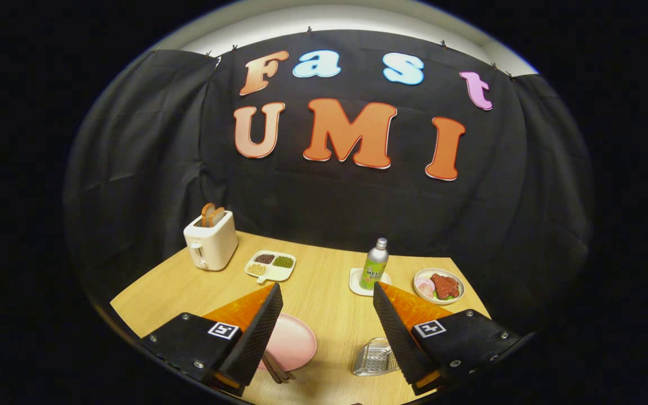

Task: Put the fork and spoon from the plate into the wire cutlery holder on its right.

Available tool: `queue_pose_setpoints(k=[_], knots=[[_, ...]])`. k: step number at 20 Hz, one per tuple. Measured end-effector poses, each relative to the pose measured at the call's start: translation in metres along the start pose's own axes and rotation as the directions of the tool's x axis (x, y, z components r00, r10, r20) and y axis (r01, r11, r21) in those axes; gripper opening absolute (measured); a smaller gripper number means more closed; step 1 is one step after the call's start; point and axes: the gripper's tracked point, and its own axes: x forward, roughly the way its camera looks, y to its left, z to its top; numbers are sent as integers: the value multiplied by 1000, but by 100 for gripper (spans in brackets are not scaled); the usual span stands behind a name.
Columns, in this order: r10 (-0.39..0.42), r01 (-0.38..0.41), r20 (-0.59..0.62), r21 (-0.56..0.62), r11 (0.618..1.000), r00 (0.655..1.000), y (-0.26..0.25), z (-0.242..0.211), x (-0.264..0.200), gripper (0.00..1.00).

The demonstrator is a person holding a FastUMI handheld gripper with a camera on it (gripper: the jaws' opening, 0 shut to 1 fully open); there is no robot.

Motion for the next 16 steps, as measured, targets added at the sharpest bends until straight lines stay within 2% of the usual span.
queue_pose_setpoints(k=[10, 13, 16], knots=[[118, -130, -239, -34, 991, 964, 38, -80, 26, 86], [141, -161, -297, -45, 986, 944, 43, -102, 34, 86], [175, -208, -371, -51, 977, 912, 53, -128, 44, 78]])
